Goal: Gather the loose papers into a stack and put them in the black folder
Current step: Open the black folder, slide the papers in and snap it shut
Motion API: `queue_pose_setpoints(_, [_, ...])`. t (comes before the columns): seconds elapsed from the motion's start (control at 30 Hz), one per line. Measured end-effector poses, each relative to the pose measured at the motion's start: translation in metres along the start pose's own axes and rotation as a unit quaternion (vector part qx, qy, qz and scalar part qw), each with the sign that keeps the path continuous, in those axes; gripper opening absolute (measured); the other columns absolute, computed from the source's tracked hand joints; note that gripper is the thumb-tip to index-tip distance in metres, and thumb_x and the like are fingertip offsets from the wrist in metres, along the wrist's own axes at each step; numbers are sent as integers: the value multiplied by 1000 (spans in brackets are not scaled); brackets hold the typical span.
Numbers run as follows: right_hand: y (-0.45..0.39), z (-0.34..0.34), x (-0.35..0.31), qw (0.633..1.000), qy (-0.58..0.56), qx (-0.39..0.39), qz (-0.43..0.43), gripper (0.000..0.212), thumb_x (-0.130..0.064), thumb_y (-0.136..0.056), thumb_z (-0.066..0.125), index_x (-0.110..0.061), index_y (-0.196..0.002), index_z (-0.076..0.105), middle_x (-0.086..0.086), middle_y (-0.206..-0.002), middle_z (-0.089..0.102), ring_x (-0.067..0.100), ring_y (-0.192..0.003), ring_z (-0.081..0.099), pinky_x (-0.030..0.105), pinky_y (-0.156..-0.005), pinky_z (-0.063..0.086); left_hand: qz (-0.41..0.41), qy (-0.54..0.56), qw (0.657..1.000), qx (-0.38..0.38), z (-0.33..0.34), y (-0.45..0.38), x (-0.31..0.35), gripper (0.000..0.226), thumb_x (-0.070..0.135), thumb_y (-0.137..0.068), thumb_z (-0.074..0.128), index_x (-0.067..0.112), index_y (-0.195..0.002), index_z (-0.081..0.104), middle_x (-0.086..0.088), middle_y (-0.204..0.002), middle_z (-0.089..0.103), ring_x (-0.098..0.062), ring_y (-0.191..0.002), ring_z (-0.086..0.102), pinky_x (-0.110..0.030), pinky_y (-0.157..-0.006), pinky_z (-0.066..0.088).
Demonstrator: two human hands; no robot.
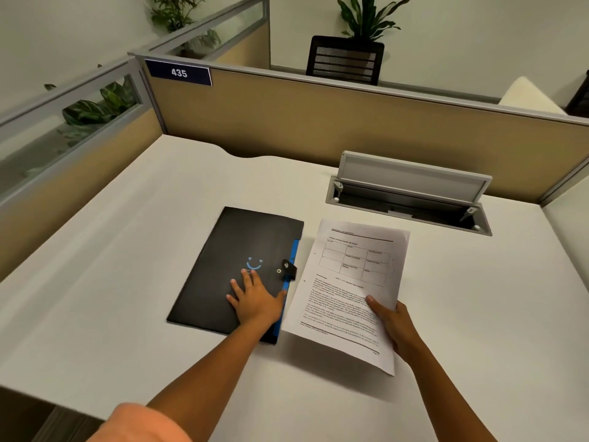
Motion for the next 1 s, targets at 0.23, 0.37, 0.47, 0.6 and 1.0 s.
queue_pose_setpoints(0.23, [14, -32, 15, 999, -12, -12, 36, 33, -30, -88, 70, -15, -116, 60, 11, -98, 78, 34, -84, 76, 37, -63, 61, -2, -57, 998, -33, 12, 19, 22, 98, 58, -93, 51, -4, -153, 3, -22, -163, 2, -50, -145, 12, -58, -113, 25])
queue_pose_setpoints(0.37, [21, -37, 12, 999, 5, -26, 38, 34, -30, -88, 69, -14, -117, 59, 10, -98, 78, 35, -84, 76, 38, -63, 61, 21, -70, 996, -42, 8, 15, 31, 70, 49, -98, 42, -8, -139, 40, -34, -150, 31, -44, -132, 44, -53, -111, 36])
queue_pose_setpoints(0.47, [25, -34, 7, 997, 20, -55, 44, 35, -28, -90, 67, -12, -120, 59, 12, -101, 77, 34, -87, 75, 36, -64, 61, 149, -125, 980, -44, -5, 18, 50, 31, 23, -99, 46, 2, -121, 53, -18, -112, 63, -27, -93, 63, -39, -82, 56])
queue_pose_setpoints(0.6, [29, -23, -2, 992, 45, -101, 52, 38, -30, -88, 70, -14, -122, 60, 12, -104, 76, 33, -91, 75, 35, -68, 61, 155, -68, 985, -46, -25, 9, 36, 13, 13, -98, 38, 10, -104, 49, -1, -68, 37, -12, -56, 33, -28, -55, 38])
queue_pose_setpoints(1.0, [0, 32, -34, 973, 144, -173, 61, 35, -23, -89, 70, -11, -121, 61, 11, -102, 77, 27, -87, 75, 30, -66, 59, 184, 100, 976, -61, -45, 3, 11, 44, 22, -98, 42, 15, -56, 31, 1, -50, 35, -5, -44, 26, -26, -43, 22])
Point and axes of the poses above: each hand's wrist, its own y-axis away from the middle knuckle, its own z-axis out of the palm, x = y × z, the point moved 10 cm from there along -y, towards the middle knuckle
